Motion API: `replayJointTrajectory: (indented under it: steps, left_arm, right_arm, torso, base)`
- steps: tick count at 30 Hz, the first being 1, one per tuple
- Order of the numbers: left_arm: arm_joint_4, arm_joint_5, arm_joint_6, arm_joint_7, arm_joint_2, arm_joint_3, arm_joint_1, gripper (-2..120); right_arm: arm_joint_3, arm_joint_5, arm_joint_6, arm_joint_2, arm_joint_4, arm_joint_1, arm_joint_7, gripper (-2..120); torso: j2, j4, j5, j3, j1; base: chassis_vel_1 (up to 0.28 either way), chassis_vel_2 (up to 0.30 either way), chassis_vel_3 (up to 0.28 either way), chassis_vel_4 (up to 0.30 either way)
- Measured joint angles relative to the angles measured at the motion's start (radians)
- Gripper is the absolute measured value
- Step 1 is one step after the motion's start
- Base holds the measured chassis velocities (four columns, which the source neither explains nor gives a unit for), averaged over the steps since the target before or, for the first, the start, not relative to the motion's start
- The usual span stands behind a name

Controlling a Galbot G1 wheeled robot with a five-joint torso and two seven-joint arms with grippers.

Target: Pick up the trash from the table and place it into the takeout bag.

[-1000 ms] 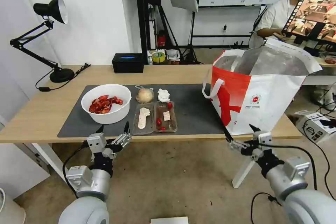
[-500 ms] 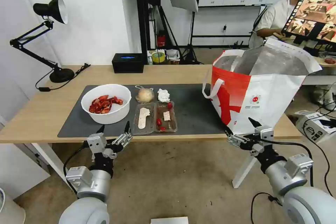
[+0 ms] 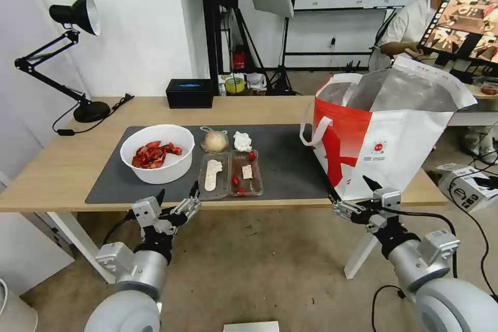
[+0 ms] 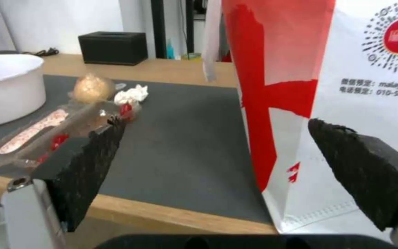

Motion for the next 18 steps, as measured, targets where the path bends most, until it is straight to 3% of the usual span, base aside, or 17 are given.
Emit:
replayJointTrajectory:
  steps: [2, 3, 6, 9, 18]
  left_arm:
    - [-0.015, -0.172, 0.007, -0.062, -0.002, -0.005, -0.018, 100]
    - [-0.015, -0.172, 0.007, -0.062, -0.002, -0.005, -0.018, 100]
    - [-0.037, -0.411, 0.009, -0.154, -0.012, -0.010, -0.041, 100]
    - [-0.038, -0.505, 0.009, -0.196, -0.017, -0.011, -0.055, 100]
    - [0.009, -0.540, -0.009, -0.238, -0.029, 0.005, -0.086, 100]
  right_arm:
    - [-0.010, -0.001, 0.000, -0.002, -0.006, 0.005, 0.000, 100]
    - [-0.010, -0.001, 0.000, -0.002, -0.006, 0.005, 0.000, 100]
    - [-0.025, -0.002, 0.000, -0.011, -0.016, 0.018, 0.001, 100]
    - [-0.035, -0.002, 0.000, -0.015, -0.024, 0.028, 0.002, 100]
    - [-0.066, -0.005, -0.001, -0.027, -0.052, 0.056, 0.004, 100]
  torso:
    - [0.000, -0.0001, 0.0000, 0.000, 0.000]
    - [0.000, -0.0001, 0.0000, 0.000, 0.000]
    - [0.000, 0.0001, 0.0001, 0.000, 0.000]
    - [0.000, -0.0001, 0.0000, 0.000, 0.000]
    - [0.000, 0.0000, 0.0000, 0.000, 0.000]
  base:
    - [0.000, 0.000, 0.000, 0.000]
    - [0.000, 0.000, 0.000, 0.000]
    - [0.000, 0.000, 0.000, 0.000]
    - [0.000, 0.000, 0.000, 0.000]
    - [0.000, 0.000, 0.000, 0.000]
